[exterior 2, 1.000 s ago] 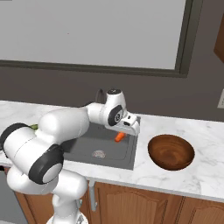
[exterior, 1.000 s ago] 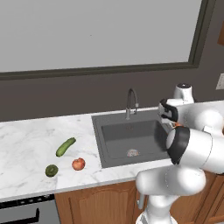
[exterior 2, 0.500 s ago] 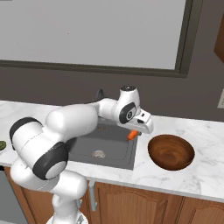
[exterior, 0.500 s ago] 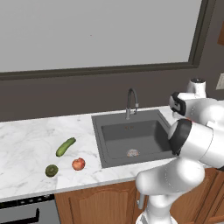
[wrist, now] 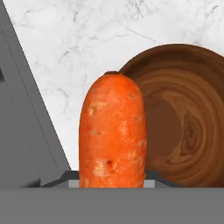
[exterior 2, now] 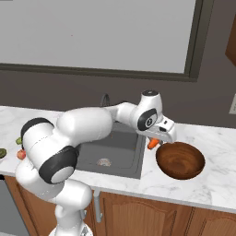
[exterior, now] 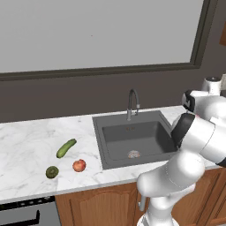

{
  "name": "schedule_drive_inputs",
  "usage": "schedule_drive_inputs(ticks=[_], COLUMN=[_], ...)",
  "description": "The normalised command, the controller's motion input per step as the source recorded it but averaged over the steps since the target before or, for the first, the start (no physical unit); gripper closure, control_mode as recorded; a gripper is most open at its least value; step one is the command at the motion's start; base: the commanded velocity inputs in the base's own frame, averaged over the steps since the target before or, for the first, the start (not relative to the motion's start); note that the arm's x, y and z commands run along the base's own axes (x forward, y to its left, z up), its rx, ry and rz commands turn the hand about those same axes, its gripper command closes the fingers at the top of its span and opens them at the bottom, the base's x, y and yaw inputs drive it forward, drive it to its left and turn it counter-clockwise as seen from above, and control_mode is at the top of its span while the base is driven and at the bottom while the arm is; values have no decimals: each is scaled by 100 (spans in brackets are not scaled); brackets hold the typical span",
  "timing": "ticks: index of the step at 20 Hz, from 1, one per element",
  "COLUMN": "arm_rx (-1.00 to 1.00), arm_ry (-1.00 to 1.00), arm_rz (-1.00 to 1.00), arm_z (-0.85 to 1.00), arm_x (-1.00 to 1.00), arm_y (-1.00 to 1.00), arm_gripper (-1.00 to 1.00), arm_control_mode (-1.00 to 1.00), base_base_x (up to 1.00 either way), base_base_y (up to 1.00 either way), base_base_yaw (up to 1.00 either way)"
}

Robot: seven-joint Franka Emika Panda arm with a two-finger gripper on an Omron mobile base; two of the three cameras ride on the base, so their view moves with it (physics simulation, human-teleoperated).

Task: There is a mixed pile of frozen fruits and vegetables on the counter. Locate all the frozen vegetables and place the items in a bowl on the counter. Take all the frozen fruits and defrost them in a running sink.

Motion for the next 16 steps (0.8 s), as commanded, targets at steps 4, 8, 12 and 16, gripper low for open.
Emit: schedule_drive_inputs(ticks=[4,8,12,16], arm_rx=[-1,0,0,2], arm_ry=[0,-1,-2,0], arm_rz=[-5,-5,-5,-3], arm_z=[0,-4,-11,-15], arm_x=[-5,-13,-20,-30], arm_y=[-52,-44,-40,-15], arm_gripper=[100,100,100,100], arm_control_mode=[-100,-100,-100,-100], base_base_x=[0,0,0,0], base_base_y=[0,0,0,0], base_base_yaw=[0,0,0,0])
